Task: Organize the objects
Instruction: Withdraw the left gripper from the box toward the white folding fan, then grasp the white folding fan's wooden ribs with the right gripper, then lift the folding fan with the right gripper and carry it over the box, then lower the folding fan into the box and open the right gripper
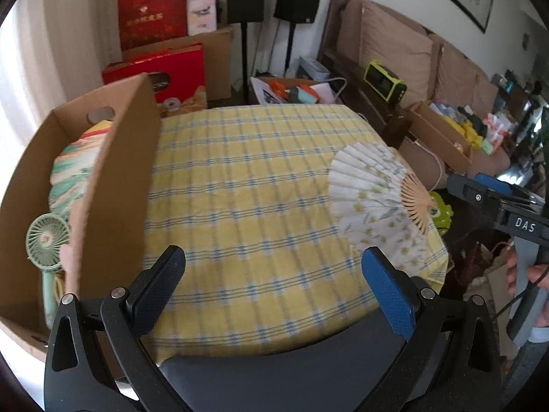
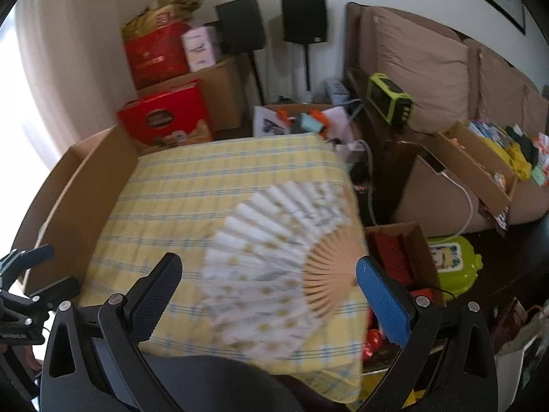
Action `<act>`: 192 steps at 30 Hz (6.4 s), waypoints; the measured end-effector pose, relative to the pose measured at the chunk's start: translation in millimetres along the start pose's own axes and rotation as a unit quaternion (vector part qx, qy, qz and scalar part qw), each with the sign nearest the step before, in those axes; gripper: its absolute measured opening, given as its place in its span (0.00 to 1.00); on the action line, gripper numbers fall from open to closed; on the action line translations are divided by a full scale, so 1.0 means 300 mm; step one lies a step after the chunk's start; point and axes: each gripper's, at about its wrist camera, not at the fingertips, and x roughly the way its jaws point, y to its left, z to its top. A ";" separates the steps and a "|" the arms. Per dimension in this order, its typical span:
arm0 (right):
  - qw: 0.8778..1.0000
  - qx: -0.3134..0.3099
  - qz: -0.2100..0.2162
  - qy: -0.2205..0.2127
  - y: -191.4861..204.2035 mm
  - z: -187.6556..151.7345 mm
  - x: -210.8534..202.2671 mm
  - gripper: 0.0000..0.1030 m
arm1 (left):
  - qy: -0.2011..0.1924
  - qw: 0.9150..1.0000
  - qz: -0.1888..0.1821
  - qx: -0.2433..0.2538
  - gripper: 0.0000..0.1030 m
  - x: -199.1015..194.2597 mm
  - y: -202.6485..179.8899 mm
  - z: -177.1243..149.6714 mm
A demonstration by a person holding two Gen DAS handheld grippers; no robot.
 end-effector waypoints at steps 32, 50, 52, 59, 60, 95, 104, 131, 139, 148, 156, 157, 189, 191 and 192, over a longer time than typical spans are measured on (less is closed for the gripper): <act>0.971 0.214 0.076 0.070 -0.463 -0.135 0.301 0.75 | 0.108 0.990 -0.084 0.009 1.00 0.357 -0.204 0.046; 0.940 0.307 0.135 0.058 -0.521 -0.125 0.333 0.23 | 0.147 0.977 -0.147 -0.037 1.00 0.437 -0.201 0.054; 0.936 0.316 0.145 0.055 -0.518 -0.120 0.335 0.22 | 0.154 0.975 -0.154 -0.045 1.00 0.447 -0.197 0.054; 0.931 0.320 0.167 0.046 -0.494 -0.095 0.316 0.21 | 0.160 0.970 -0.169 -0.072 1.00 0.457 -0.161 0.046; 0.932 0.318 0.170 0.045 -0.489 -0.088 0.310 0.21 | 0.160 0.969 -0.173 -0.077 1.00 0.457 -0.155 0.046; 0.894 0.325 0.305 0.050 -0.332 0.051 0.219 0.19 | 0.073 0.954 -0.231 -0.178 0.41 0.286 0.126 0.063; 0.896 0.296 0.328 0.052 -0.189 0.127 0.184 0.19 | 0.028 0.966 -0.199 -0.161 0.35 0.124 0.189 0.072; 0.884 0.207 0.402 0.116 0.494 0.283 0.291 0.19 | -0.044 0.953 -0.135 -0.269 0.32 -0.129 0.781 -0.056; 0.868 0.219 0.421 0.145 0.667 0.274 0.374 0.19 | -0.057 0.946 -0.112 -0.299 0.32 -0.148 0.950 -0.103; 0.861 0.225 0.422 0.173 0.805 0.236 0.480 0.19 | -0.042 0.943 -0.085 -0.319 0.32 -0.114 1.072 -0.150; 0.888 0.168 0.392 0.170 0.909 0.206 0.503 0.19 | -0.021 0.951 -0.045 -0.306 0.32 -0.095 1.086 -0.198; 0.891 0.161 0.389 0.169 0.917 0.201 0.501 0.19 | -0.020 0.951 -0.042 -0.305 0.32 -0.095 1.082 -0.202; 0.958 -0.130 0.247 0.070 1.076 0.196 0.201 0.65 | -0.029 0.976 0.046 -0.211 0.33 -0.259 0.891 -0.213; 0.959 -0.139 0.238 0.060 1.063 0.186 0.169 0.66 | -0.033 0.977 0.054 -0.206 0.39 -0.269 0.878 -0.208; 0.960 -0.143 0.233 0.055 1.056 0.181 0.158 0.68 | -0.036 0.977 0.063 -0.201 0.41 -0.277 0.868 -0.204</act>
